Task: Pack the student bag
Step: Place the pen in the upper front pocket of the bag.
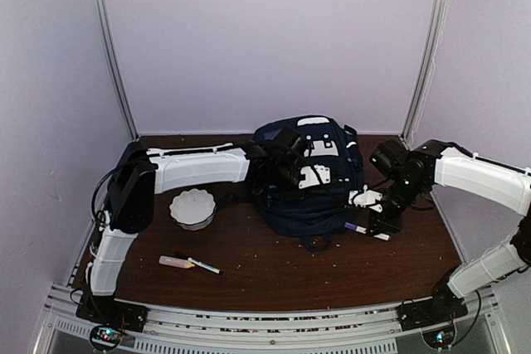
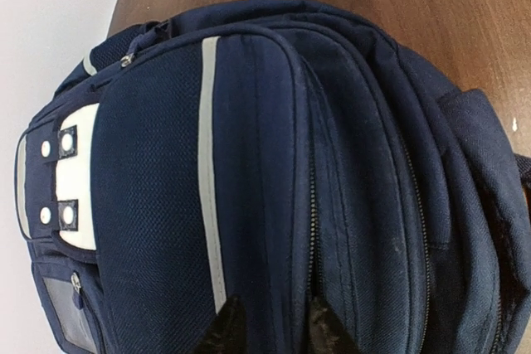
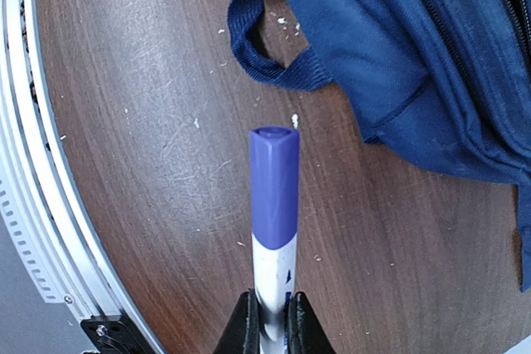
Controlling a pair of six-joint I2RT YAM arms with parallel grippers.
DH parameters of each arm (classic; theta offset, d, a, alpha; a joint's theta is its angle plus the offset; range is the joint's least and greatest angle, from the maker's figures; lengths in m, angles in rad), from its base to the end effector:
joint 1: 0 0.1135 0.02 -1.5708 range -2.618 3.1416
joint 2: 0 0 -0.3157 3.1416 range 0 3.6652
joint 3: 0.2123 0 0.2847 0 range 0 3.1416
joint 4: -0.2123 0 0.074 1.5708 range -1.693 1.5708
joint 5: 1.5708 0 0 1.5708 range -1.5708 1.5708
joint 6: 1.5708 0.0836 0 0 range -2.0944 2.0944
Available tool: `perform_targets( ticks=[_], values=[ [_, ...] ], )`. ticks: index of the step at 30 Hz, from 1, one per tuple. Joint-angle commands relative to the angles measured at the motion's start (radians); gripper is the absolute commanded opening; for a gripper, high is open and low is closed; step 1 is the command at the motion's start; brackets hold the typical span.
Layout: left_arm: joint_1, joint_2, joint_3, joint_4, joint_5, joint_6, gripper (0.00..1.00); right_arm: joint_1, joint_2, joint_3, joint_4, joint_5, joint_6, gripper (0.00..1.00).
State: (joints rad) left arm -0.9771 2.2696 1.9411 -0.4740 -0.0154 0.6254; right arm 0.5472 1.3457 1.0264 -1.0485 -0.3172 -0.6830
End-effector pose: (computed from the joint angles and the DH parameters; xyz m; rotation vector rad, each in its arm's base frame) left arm 0.3453 -0.5094 0.2089 1.7030 1.6602 -0.1502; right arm 0.2115 0.1594 0.2406 -1.7039 2.3302 0.4406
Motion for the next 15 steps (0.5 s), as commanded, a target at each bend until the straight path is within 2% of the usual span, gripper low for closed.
perform_targets(
  ticks=[1,6,15],
  values=[
    [0.008,-0.001,0.052,0.063,-0.082,-0.003,0.2,-0.005,0.006,0.061,0.039,0.039,-0.022,0.08],
    [0.015,-0.027,0.053,0.105,-0.116,-0.033,0.01,0.006,0.054,0.159,0.07,0.109,-0.043,0.08],
    [0.069,-0.082,0.09,0.136,0.038,-0.172,0.0,0.093,0.134,0.257,0.199,0.312,-0.15,0.07]
  ],
)
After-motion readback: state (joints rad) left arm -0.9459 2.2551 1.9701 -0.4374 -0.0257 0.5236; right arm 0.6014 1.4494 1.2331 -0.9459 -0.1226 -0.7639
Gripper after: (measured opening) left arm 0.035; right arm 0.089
